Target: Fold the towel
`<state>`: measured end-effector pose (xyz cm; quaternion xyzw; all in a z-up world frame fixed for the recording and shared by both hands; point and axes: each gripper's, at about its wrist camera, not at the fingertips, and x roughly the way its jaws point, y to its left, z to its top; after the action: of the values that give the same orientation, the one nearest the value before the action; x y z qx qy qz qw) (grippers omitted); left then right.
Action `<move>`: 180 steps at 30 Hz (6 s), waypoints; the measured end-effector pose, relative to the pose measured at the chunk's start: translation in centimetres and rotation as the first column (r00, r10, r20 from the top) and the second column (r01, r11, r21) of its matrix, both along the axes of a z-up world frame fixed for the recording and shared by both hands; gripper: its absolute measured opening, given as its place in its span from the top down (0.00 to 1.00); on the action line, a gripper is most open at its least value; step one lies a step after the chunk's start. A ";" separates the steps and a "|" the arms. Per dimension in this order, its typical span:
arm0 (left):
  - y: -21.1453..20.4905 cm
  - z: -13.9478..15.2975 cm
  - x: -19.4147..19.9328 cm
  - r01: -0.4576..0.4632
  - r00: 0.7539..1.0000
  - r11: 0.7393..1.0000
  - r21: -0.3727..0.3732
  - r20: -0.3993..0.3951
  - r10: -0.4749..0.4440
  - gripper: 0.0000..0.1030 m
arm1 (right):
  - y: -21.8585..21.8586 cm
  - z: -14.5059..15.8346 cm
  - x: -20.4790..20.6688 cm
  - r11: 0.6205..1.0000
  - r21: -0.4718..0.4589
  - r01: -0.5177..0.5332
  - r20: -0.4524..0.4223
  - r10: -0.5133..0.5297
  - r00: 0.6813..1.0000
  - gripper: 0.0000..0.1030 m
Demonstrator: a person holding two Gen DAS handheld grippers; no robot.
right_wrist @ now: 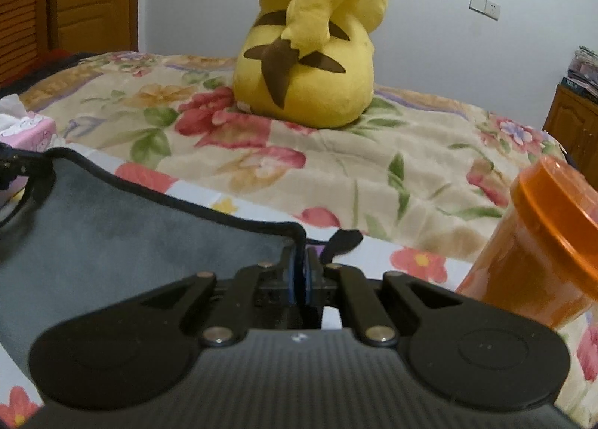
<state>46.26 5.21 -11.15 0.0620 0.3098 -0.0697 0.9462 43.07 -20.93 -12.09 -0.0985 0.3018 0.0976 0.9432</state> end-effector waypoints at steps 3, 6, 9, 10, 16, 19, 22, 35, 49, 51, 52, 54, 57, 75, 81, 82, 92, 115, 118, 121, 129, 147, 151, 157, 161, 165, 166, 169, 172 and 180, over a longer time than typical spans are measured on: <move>-0.2 0.2 -0.3 0.017 1.000 1.000 0.006 0.004 -0.017 0.64 | 0.1 0.1 -0.1 1.000 0.001 -0.003 -0.001 0.003 1.000 0.69; -0.3 0.4 -0.6 0.029 1.000 1.000 -0.006 0.000 -0.029 0.51 | 0.0 0.5 -0.5 0.999 0.038 -0.011 0.003 0.011 1.000 0.57; -0.7 0.7 -1.0 0.051 0.999 0.999 -0.013 -0.012 -0.051 0.47 | 0.0 0.9 -0.9 0.998 0.056 -0.012 0.002 0.012 1.000 0.57; -0.8 0.8 -1.3 0.058 0.998 0.998 -0.015 -0.012 -0.058 0.46 | 0.1 1.0 -1.1 0.998 0.066 -0.015 0.001 0.015 1.000 0.57; -1.3 1.3 -3.1 0.086 0.996 0.995 -0.040 -0.022 -0.087 0.32 | 0.6 1.6 -3.3 0.993 0.114 -0.029 0.007 0.029 1.000 0.49; -1.7 1.4 -4.1 0.101 0.995 0.994 -0.030 -0.018 -0.102 0.27 | 0.9 1.8 -4.4 0.991 0.131 -0.030 0.007 0.029 1.000 0.42; -1.9 1.3 -4.8 0.110 0.993 0.993 -0.031 -0.028 -0.111 0.25 | 1.1 1.9 -5.2 0.989 0.148 -0.031 0.008 0.030 1.000 0.23; -2.3 2.7 -8.2 0.136 0.990 0.990 -0.047 -0.020 -0.137 0.00 | 1.3 2.5 -7.9 0.984 0.179 0.019 0.016 -0.022 1.000 0.00; -1.9 6.3 -11.3 0.104 0.995 0.994 -0.015 0.007 -0.104 0.00 | 1.6 5.2 -10.2 0.988 0.145 0.058 0.061 -0.068 0.996 0.00; -1.6 6.9 -12.0 0.093 0.996 0.996 -0.017 0.012 -0.093 0.00 | 1.5 5.9 -10.6 0.988 0.145 0.060 0.071 -0.071 0.995 0.00; -1.5 7.2 -12.3 0.092 0.996 0.996 -0.017 0.014 -0.092 0.00 | 1.4 6.2 -10.8 0.987 0.146 0.061 0.075 -0.072 0.995 0.00; -1.4 7.9 -12.9 0.089 0.996 0.996 -0.008 0.019 -0.089 0.00 | 1.3 7.1 -11.3 0.987 0.149 0.062 0.086 -0.075 0.993 0.00; -1.4 8.7 -13.6 0.087 0.996 0.996 -0.004 0.014 -0.087 0.00 | 0.9 8.2 -12.1 0.985 0.159 0.065 0.098 -0.081 0.992 0.00; -2.7 13.4 -20.1 0.086 0.994 0.996 0.027 0.062 -0.088 0.00 | -0.7 12.6 -17.6 0.981 0.178 0.077 0.125 -0.100 0.987 0.00; -3.1 12.8 -22.3 0.062 0.997 0.998 0.024 0.039 -0.063 0.00 | -1.0 12.3 -19.5 0.981 0.174 0.081 0.118 -0.103 0.988 0.00; -3.1 12.8 -22.6 0.061 0.997 0.998 0.026 0.038 -0.062 0.00 | -1.1 12.2 -19.9 0.981 0.174 0.082 0.117 -0.103 0.988 0.00; -3.1 12.5 -26.0 0.041 0.999 0.999 0.007 0.031 -0.041 0.00 | -1.2 11.7 -23.1 0.976 0.200 0.087 0.100 -0.108 0.989 0.00; -3.4 15.6 -33.4 -0.010 0.997 1.000 -0.011 0.083 0.011 0.00 | -0.4 12.8 -30.3 0.974 0.216 0.064 0.133 -0.094 0.987 0.00; -3.5 15.6 -34.4 -0.015 0.996 1.000 -0.010 0.084 0.016 0.00 | -0.5 13.0 -31.2 0.974 0.217 0.059 0.146 -0.092 0.985 0.00; -3.7 15.2 -35.2 -0.012 0.997 1.000 -0.002 0.079 0.012 0.00 | -0.7 13.0 -32.1 0.973 0.223 0.058 0.150 -0.093 0.984 0.00; -4.4 14.0 -37.0 -0.004 0.998 1.000 -0.003 0.067 0.004 0.00 | -1.3 11.8 -33.9 0.972 0.227 0.064 0.134 -0.096 0.986 0.00; -5.4 10.4 -39.7 -0.008 1.000 1.000 -0.014 -0.005 0.008 0.00 | -2.8 8.8 -36.6 0.962 0.257 0.092 0.104 -0.122 0.987 0.00; -5.6 9.6 -40.0 -0.014 1.000 1.000 -0.028 -0.019 0.013 0.00 | -2.8 8.1 -37.0 0.965 0.247 0.092 0.118 -0.124 0.985 0.00; -6.0 8.8 -40.5 -0.009 1.000 1.000 -0.007 -0.019 0.008 0.00 | -3.2 7.1 -37.6 0.962 0.252 0.100 0.116 -0.133 0.984 0.00; -6.0 8.7 -40.7 -0.011 1.000 1.000 -0.007 -0.016 0.011 0.00 | -3.4 6.3 -37.8 0.963 0.250 0.106 0.105 -0.136 0.985 0.00; -5.9 8.2 -41.3 -0.017 1.000 1.000 -0.004 -0.015 0.017 0.00 | -3.5 5.6 -38.1 0.964 0.243 0.109 0.098 -0.136 0.986 0.00; -5.8 8.1 -41.5 -0.019 1.000 1.000 -0.006 -0.017 0.018 0.00 | -3.5 5.5 -38.1 0.964 0.244 0.110 0.095 -0.137 0.986 0.00; -5.6 7.8 -41.8 -0.021 1.000 1.000 -0.009 -0.021 0.021 0.00 | -3.6 5.5 -38.3 0.964 0.242 0.112 0.097 -0.139 0.986 0.00; -5.6 7.8 -42.1 -0.022 1.000 1.000 -0.013 -0.010 0.021 0.00 | -3.9 5.5 -38.5 0.963 0.245 0.114 0.100 -0.142 0.985 0.00; -5.6 8.3 -42.9 -0.028 0.999 0.999 -0.029 0.044 0.029 0.00 | -4.3 5.9 -38.9 0.961 0.253 0.113 0.130 -0.150 0.980 0.00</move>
<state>3.34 -0.37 -2.84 0.0459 0.2886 -0.0591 0.9545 4.18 -25.27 -6.24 0.0315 0.2229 0.0634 0.9723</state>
